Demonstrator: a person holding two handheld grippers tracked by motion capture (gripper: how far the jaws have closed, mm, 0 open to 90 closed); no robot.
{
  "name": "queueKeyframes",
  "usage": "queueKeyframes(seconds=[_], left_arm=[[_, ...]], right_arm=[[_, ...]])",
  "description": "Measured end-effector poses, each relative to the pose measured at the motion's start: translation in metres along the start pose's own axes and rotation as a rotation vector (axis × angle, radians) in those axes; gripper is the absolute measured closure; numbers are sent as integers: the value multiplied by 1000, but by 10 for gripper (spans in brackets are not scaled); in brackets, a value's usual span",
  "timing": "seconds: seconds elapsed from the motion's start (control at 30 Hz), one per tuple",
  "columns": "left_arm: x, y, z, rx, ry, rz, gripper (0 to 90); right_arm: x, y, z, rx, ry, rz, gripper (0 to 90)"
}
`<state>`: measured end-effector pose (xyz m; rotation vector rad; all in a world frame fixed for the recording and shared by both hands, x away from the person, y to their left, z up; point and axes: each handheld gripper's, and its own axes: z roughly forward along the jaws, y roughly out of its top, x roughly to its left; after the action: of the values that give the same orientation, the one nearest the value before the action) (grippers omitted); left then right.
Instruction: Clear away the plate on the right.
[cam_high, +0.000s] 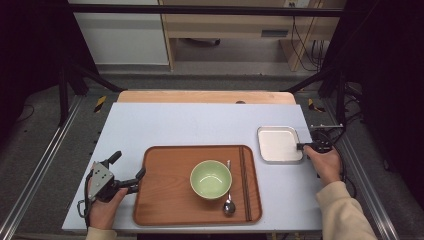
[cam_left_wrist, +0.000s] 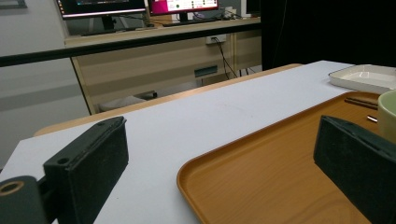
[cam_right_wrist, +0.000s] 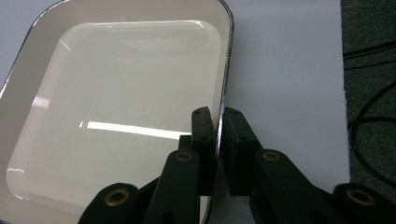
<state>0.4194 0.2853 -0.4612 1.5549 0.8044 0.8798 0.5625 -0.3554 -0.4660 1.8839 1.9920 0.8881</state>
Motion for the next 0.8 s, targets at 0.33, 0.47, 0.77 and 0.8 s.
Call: queueKeyframes(seconds=[0.33,0.47,0.77,0.8], left_arm=[[1,1,-1,-2,7,3,27],[0,1,0,-3,9,-1,29],[-2,7,-1,-8,35,-15,32],[-3,8,-1,-12,37,-18,32]], right_arm=[[9,3,-19,-120,40,31,892],[18,6,-31,-179,52,12,893],[75,17,-66,-300,158,-44,892],[83,18,-68,-309,170,-64,892]])
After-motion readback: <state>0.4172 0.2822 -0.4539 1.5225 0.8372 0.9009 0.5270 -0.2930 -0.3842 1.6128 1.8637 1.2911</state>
